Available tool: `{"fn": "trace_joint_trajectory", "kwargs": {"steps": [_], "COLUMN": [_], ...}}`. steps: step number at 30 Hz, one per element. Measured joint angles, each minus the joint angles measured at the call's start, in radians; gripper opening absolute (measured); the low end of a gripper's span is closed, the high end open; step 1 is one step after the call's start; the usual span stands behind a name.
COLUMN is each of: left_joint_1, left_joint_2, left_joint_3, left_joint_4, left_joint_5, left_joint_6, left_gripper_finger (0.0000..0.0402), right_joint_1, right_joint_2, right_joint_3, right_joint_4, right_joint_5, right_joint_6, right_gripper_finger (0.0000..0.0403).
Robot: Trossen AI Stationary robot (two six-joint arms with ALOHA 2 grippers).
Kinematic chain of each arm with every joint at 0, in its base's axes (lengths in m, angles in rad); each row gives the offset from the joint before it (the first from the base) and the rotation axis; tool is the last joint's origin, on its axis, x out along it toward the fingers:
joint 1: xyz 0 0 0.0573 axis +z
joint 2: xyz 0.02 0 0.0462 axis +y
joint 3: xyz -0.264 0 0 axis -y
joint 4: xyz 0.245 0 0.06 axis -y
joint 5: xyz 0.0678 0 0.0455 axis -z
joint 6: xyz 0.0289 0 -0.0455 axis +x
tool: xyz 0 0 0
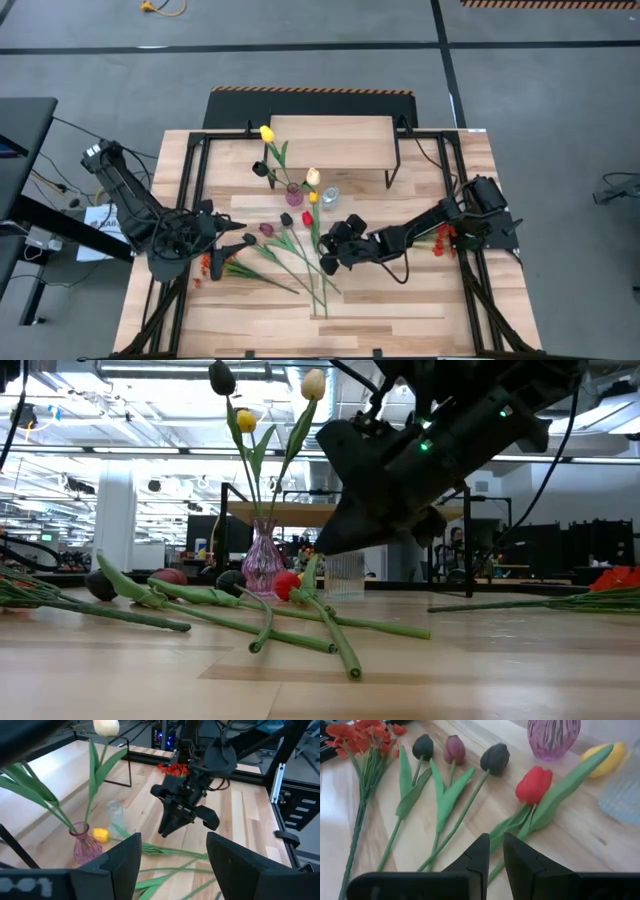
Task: Pick and place flowers into a vace then onto a shelf
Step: Put the red tulip into the violet vase
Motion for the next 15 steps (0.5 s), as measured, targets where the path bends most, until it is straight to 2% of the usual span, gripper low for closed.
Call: {"fn": "trace_joint_trajectory", "kwargs": {"steps": [2,6,8,15], "left_joint_1": [-0.013,-0.071,-0.110,-0.175], "left_joint_2": [0.025,0.072,0.093,0.215], "left_joint_3": [0.000,0.000,0.001,0.001], "left_joint_4": [0.008,0.019,0.023,0.069], "left_joint_5": [-0.051,-0.308,-0.401,-0.525], "left_joint_6": [0.001,-0.050,-0.095,-0.124], "left_gripper_finger": [0.0213,0.0213,0.0213,0.0213], "right_joint_1": [-0.001,0.000,-0.001,-0.025], "right_joint_2": [0.000,-0.001,-0.010,-0.017], "right_joint_3": [0.004,0.004,0.004,0.004], "right_joint_4": [0.001,-0.012,-0.031,-0.040], "right_joint_5": [0.000,-0.006,-0.011,-0.023], "right_joint_6": [-0.010,-0.015,-0.023,-0.041], "right_gripper_finger": [0.0048,0.0048,0.0048,0.0048]}}
